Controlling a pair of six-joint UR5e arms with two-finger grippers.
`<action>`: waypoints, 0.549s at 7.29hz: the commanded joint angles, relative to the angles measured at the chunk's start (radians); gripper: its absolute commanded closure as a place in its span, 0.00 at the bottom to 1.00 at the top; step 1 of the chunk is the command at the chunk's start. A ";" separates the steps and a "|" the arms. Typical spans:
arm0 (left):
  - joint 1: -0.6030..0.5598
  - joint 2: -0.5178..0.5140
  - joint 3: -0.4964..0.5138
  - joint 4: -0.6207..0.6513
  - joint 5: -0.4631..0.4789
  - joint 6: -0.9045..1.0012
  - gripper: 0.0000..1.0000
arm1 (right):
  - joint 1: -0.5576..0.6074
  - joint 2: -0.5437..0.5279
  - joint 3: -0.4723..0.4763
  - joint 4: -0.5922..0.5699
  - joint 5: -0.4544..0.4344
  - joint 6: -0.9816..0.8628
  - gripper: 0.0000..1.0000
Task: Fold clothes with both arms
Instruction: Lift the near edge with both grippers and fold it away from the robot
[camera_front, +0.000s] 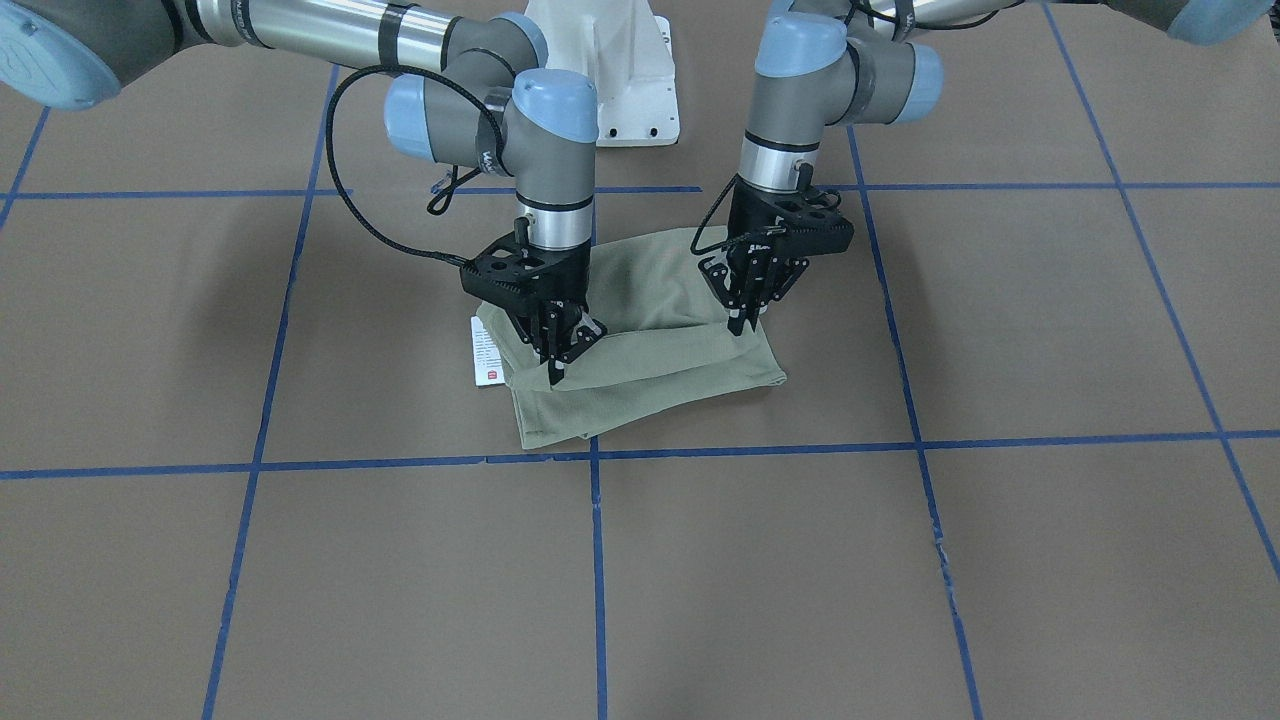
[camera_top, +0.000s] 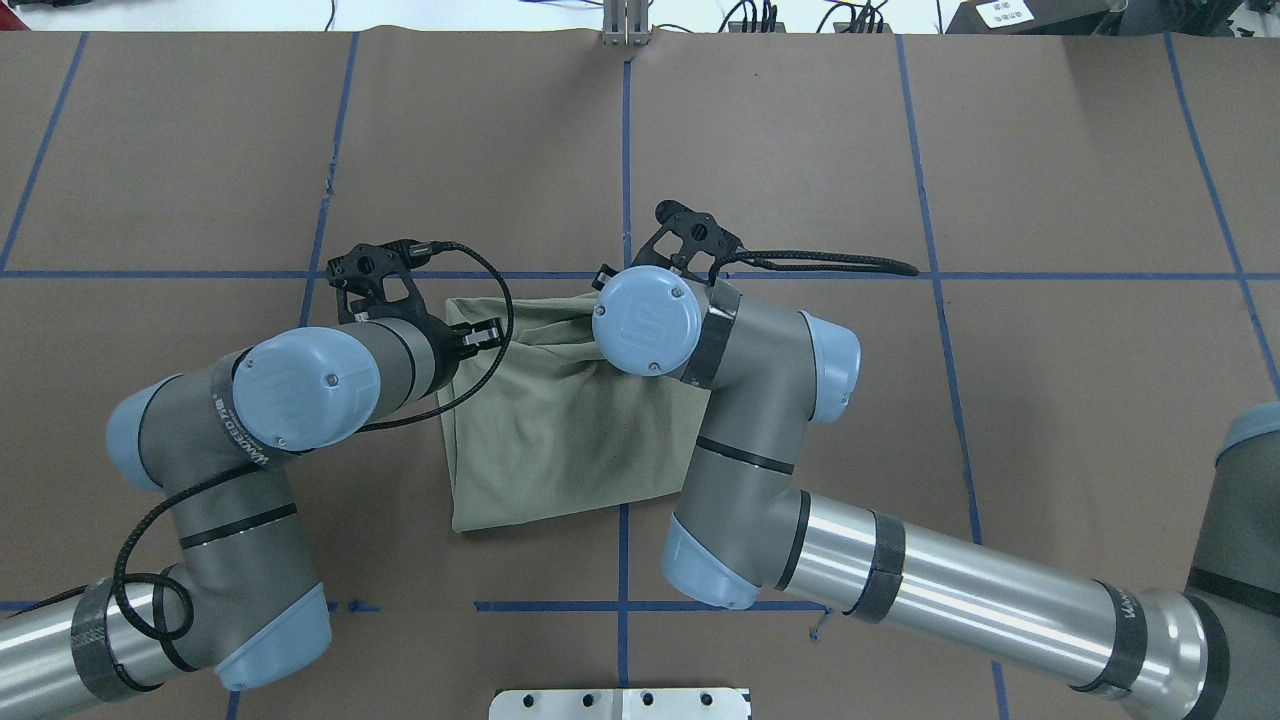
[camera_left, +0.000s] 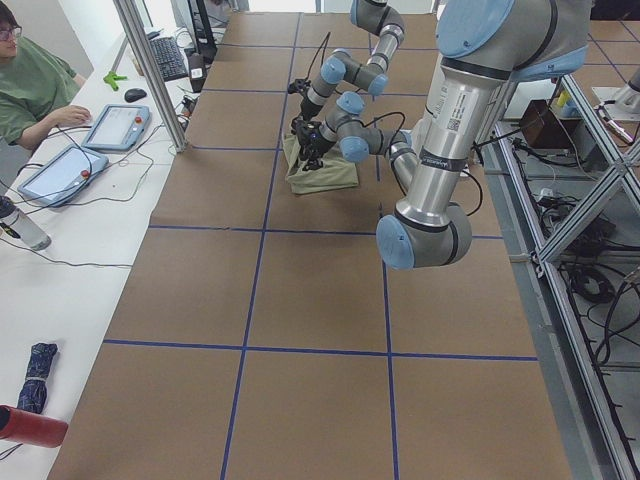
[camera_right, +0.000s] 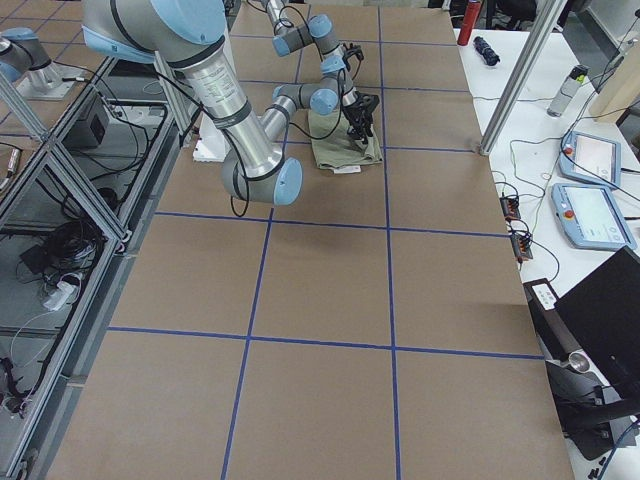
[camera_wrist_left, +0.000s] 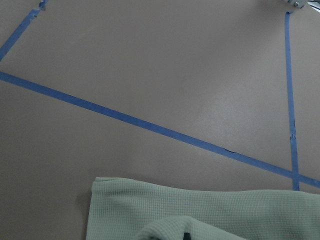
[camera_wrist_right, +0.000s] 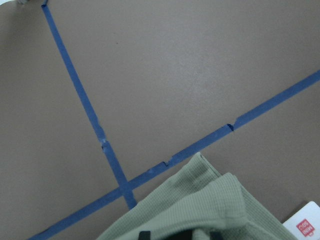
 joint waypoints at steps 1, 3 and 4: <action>-0.064 0.010 -0.007 -0.048 -0.120 0.150 0.00 | 0.018 0.001 0.119 -0.107 0.068 -0.067 0.00; -0.073 0.010 -0.007 -0.048 -0.120 0.152 0.00 | -0.079 -0.019 0.106 -0.111 0.014 -0.071 0.00; -0.073 0.010 -0.007 -0.049 -0.120 0.153 0.00 | -0.093 -0.013 0.054 -0.111 -0.023 -0.110 0.00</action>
